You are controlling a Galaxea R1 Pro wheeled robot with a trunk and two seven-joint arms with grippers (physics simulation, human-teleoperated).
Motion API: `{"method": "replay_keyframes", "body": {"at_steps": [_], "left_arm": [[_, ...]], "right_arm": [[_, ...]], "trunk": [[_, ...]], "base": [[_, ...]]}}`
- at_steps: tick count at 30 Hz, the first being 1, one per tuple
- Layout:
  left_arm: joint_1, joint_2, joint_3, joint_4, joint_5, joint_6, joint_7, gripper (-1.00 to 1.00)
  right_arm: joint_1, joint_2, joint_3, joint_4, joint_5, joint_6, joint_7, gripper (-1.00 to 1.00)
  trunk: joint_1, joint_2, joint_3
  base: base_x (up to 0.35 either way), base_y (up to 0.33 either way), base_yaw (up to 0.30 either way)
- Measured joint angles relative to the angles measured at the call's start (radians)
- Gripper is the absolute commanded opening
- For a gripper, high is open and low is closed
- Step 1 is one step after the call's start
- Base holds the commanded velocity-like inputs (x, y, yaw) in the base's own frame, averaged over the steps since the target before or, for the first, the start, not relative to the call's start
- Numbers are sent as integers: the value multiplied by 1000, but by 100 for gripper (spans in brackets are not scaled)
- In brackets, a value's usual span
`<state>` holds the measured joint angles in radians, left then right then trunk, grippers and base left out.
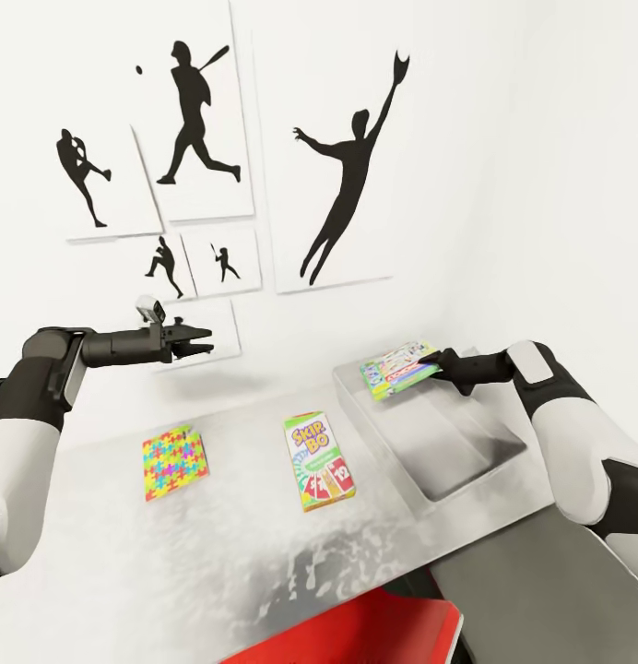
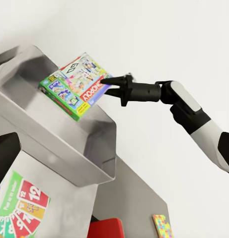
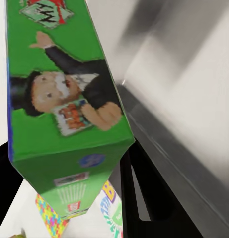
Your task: Put all the toys in the child's room - the three board games (two on the bed and one on the table), the two jigsaw puzzles on the table, and the tennis ball on the table - inside the toy box on the table in the child's room.
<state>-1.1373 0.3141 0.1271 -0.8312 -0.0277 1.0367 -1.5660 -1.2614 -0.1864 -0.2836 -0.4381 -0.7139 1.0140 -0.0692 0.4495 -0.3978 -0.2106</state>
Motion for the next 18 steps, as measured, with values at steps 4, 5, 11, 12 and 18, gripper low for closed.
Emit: {"method": "replay_keyframes", "body": {"at_steps": [4,5,11,12,18], "left_arm": [[0,0,-1,0,0,0,0,100],[0,0,-1,0,0,0,0,100],[0,0,-2,0,0,0,0,100],[0,0,-2,0,0,0,0,100],[0,0,-2,0,0,0,0,100]], "right_arm": [[0,6,0,0,0,-4,0,-100],[0,7,0,0,1,-4,0,-100],[0,23,1,-3,2,-7,0,-100],[0,24,1,-3,3,-8,0,-100],[0,27,1,-6,3,-9,-1,-100]], "trunk": [[0,0,-7],[0,0,-8],[0,0,-18],[0,0,-20],[0,0,-29]], "base": [[0,0,0],[0,0,0],[0,0,0],[0,0,0],[0,0,0]]}}
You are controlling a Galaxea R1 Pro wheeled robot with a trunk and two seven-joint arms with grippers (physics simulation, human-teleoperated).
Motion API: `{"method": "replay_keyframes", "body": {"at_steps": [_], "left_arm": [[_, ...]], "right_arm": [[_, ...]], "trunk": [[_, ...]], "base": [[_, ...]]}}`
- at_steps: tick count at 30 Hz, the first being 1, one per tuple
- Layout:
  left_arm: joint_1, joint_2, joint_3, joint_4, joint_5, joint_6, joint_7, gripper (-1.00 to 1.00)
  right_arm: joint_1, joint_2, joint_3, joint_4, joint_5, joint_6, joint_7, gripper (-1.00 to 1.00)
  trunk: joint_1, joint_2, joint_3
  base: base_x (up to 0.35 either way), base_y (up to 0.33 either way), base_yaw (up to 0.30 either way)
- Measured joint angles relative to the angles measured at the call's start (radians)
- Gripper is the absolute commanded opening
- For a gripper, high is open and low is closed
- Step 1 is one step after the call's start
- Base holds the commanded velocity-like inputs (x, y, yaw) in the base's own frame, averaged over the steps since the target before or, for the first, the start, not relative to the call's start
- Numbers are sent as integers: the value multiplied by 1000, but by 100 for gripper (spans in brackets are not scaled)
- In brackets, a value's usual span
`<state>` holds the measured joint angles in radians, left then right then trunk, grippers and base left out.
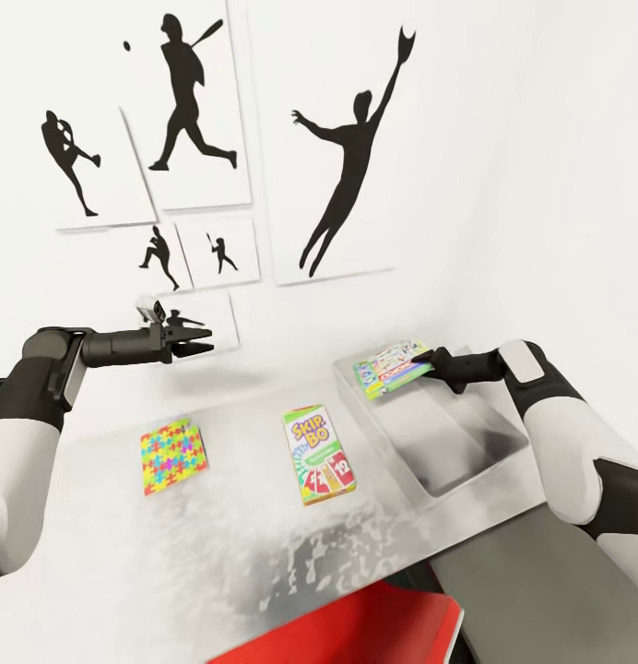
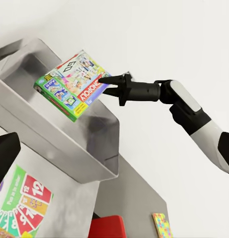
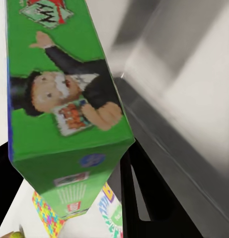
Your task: Put all the toys in the child's room - the three board games (two on the bed and one on the table), the two jigsaw puzzles on the table, and the tennis ball on the table - inside the toy box on the table in the child's room.
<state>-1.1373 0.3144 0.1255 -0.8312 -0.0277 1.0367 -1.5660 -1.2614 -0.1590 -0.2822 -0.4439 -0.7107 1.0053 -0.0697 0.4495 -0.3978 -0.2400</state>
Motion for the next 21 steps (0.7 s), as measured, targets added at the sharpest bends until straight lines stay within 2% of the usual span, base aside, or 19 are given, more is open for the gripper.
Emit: {"method": "replay_keyframes", "body": {"at_steps": [21], "left_arm": [[0,-3,-1,0,0,0,0,100]], "right_arm": [[-10,-5,1,-1,1,-20,1,-100]], "trunk": [[0,0,-34]], "base": [[0,0,0]]}}
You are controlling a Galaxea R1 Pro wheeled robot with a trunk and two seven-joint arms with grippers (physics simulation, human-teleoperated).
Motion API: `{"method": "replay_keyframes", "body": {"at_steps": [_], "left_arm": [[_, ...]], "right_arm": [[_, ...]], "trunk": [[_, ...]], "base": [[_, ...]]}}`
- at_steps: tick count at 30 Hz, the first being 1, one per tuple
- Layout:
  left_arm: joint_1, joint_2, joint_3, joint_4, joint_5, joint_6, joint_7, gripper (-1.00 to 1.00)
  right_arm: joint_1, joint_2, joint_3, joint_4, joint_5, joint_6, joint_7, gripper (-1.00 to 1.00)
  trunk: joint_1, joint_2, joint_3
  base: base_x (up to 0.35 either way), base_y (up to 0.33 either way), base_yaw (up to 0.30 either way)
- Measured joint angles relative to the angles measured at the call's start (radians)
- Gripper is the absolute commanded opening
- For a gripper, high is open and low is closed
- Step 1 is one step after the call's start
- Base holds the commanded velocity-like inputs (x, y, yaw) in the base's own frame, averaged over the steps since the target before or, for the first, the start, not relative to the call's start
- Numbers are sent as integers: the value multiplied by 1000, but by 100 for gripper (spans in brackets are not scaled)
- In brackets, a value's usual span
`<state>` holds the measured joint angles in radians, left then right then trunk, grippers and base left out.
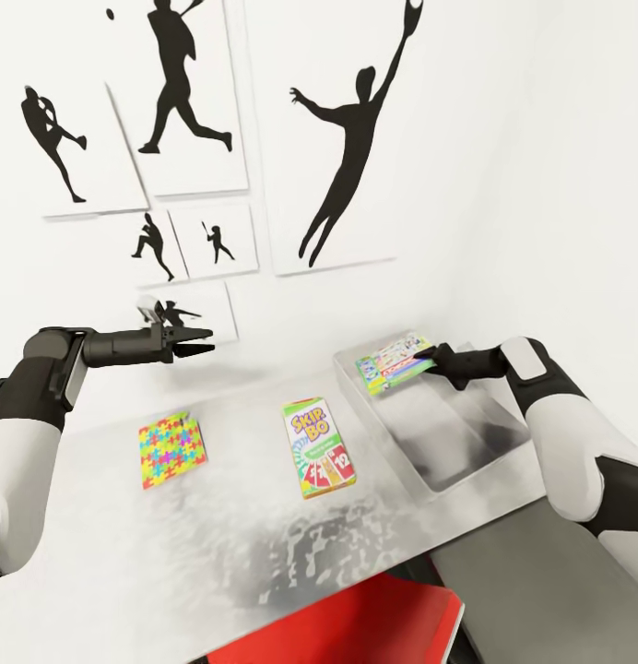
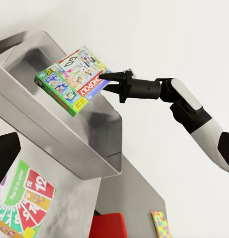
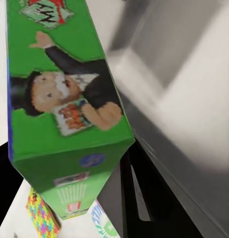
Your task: Put all the toys in the child's room - the three board games (two on the bed and one on the table), the two jigsaw puzzles on the table, and the tennis ball on the table - inside the toy box on the table in the child's room.
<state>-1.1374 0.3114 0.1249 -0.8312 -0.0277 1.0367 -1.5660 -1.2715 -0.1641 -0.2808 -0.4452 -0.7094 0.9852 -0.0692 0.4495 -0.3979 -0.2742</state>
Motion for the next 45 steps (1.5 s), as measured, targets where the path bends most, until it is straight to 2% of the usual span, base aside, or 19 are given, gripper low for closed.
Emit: {"method": "replay_keyframes", "body": {"at_steps": [14,45], "left_arm": [[0,0,1,0,0,0,0,100],[0,2,1,0,0,0,0,100]], "right_arm": [[-24,0,0,-1,0,0,0,-100],[-29,4,0,-1,2,-23,-1,-100]], "trunk": [[0,0,-23],[0,0,-73]], "base": [[0,0,0],[0,0,0]]}}
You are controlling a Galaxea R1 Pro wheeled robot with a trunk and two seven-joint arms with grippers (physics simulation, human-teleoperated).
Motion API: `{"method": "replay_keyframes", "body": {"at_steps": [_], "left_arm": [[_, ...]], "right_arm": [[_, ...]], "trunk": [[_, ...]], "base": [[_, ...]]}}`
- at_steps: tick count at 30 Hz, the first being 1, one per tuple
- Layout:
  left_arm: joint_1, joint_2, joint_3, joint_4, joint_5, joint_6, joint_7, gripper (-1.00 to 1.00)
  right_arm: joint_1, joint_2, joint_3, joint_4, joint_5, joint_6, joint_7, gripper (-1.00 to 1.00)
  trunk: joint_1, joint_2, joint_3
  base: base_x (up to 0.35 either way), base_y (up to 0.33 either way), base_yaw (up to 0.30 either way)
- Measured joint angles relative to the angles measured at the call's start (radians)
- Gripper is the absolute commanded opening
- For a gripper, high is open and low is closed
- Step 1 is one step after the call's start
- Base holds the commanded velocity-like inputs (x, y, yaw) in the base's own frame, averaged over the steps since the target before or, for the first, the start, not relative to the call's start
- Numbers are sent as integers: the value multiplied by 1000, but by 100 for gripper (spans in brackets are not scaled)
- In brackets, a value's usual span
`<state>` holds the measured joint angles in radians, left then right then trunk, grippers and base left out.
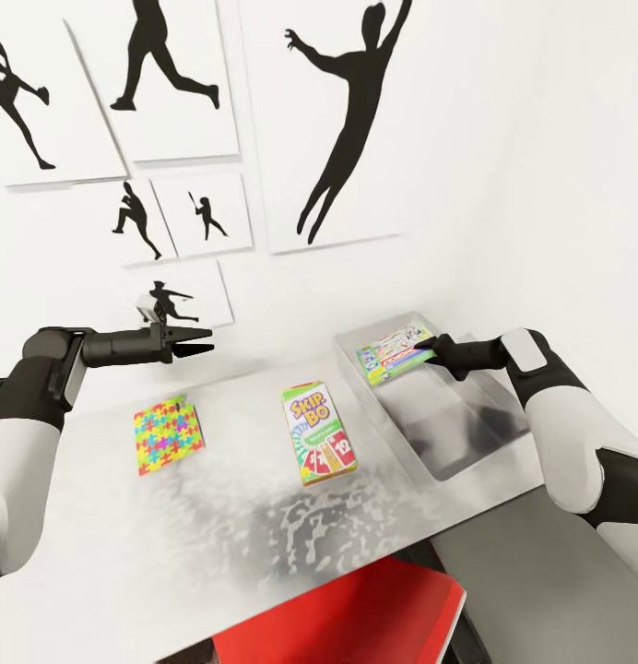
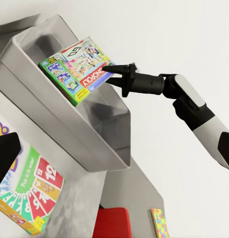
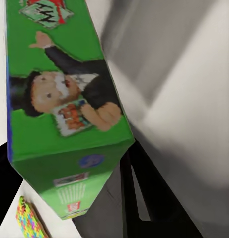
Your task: Put all the toys in the child's room - the three board games (two on the bed and one on the table), the two jigsaw puzzles on the table, and the tennis ball on the table - inside the toy box on the table in the child's room.
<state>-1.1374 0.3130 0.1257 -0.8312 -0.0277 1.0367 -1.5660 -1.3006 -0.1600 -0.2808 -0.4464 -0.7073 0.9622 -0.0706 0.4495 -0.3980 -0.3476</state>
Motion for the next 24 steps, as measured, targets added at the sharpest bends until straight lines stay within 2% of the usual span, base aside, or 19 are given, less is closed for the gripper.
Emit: {"method": "replay_keyframes", "body": {"at_steps": [24], "left_arm": [[0,-2,0,0,0,0,0,100]], "right_arm": [[-51,-1,0,1,1,-19,0,-100]], "trunk": [[0,0,-39]], "base": [[0,0,0]]}}
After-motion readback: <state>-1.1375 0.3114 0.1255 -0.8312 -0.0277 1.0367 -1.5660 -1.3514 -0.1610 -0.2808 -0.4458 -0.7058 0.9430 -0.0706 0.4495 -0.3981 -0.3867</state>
